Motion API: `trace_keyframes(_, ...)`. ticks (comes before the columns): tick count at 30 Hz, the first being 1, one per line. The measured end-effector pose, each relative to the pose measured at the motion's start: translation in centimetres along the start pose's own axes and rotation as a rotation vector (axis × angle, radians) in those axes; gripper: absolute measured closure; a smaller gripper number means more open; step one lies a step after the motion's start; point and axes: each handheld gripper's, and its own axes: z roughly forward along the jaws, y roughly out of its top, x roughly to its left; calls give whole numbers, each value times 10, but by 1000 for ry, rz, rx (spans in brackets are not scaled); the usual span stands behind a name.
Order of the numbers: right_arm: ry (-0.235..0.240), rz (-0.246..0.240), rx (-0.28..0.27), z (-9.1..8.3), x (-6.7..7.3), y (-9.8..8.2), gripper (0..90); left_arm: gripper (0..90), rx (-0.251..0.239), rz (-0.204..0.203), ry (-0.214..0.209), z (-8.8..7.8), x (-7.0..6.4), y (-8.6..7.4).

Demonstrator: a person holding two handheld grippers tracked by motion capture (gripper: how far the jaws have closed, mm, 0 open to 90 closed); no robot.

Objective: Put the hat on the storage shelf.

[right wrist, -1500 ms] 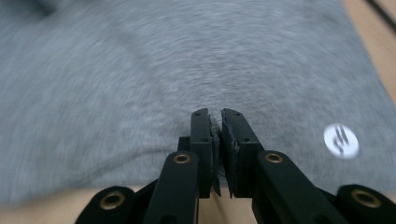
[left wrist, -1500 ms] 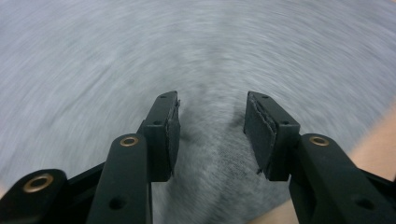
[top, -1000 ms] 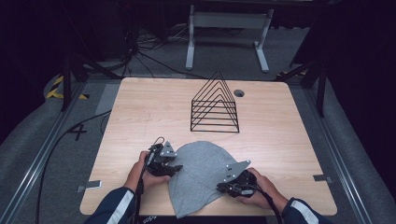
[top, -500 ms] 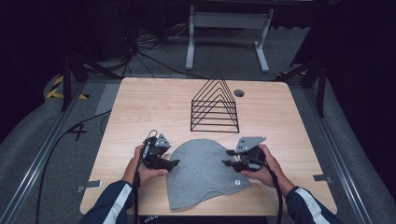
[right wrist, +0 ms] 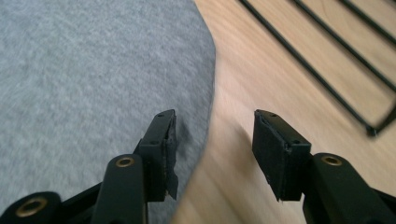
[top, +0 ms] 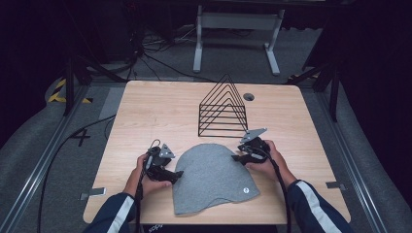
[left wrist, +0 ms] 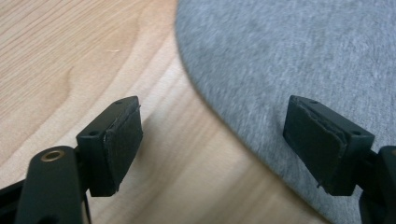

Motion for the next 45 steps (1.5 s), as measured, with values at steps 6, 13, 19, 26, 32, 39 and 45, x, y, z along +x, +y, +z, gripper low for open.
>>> trace_keyframes(6,-7,13,7,-12,1,-14,498,231,-19,13,3,4,4,8)
trace_keyframes(13,6,37,-47,-6,3,0,448,244,-49,-22,-21,8,13,16)
trace_keyframes(19,-8,40,-23,10,4,8,375,286,-78,-27,-30,19,21,21)
trace_keyframes(26,20,46,-18,9,6,7,484,298,-67,7,-15,23,10,25)
trace_keyframes(32,48,49,-13,6,7,7,689,448,-79,25,-33,22,6,26)
trace_keyframes(39,93,89,-42,7,4,3,839,699,-91,29,-78,22,6,26)
trace_keyframes(45,73,65,-56,3,7,3,858,859,-64,65,-76,19,2,30)
